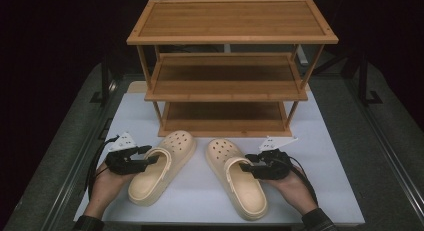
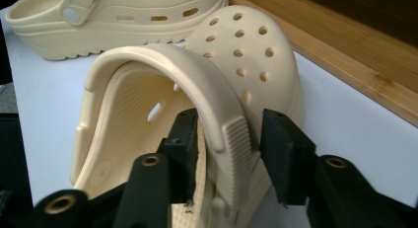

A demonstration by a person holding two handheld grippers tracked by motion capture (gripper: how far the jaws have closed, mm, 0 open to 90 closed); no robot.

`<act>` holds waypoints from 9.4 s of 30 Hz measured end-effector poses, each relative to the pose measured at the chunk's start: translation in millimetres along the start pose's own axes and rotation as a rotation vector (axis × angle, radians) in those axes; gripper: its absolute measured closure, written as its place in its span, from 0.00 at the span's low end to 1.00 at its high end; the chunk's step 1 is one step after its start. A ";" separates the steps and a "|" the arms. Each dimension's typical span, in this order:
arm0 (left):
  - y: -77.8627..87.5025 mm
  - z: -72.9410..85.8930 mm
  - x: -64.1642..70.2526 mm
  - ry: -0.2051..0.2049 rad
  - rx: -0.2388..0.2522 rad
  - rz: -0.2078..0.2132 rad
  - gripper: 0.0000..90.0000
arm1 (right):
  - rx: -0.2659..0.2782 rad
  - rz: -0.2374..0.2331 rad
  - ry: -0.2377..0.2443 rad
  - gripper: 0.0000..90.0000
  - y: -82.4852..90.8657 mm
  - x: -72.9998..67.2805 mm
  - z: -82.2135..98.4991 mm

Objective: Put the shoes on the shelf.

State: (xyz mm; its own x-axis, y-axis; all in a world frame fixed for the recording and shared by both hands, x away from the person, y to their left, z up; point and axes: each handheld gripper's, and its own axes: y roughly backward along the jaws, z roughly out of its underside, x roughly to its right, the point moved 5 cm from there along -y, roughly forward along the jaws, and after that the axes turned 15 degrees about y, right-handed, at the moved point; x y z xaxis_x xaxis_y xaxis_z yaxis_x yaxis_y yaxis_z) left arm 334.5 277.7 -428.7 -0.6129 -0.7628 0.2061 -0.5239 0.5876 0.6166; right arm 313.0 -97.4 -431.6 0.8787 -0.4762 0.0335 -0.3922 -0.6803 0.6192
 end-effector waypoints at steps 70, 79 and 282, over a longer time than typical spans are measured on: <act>-83.7 -86.1 27.9 0.027 0.098 -0.192 0.85 | 0.000 0.347 -0.029 0.86 14.9 118.4 -19.3; -109.6 -98.7 24.3 0.040 0.113 -0.245 0.85 | -0.006 0.383 -0.042 0.86 -4.8 128.2 -27.9; 15.8 82.8 -13.5 0.046 -0.114 -0.121 0.00 | -0.175 0.331 -0.133 0.07 84.9 52.0 146.3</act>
State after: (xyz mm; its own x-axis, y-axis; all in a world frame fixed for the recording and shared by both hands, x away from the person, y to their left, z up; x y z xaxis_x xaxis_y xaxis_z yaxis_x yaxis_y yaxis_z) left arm 285.5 319.6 -484.7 -0.5203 -0.8393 0.1577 -0.5207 0.4581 0.7204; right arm 285.5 -261.5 -492.1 0.6649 -0.7299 0.1587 -0.5859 -0.3779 0.7169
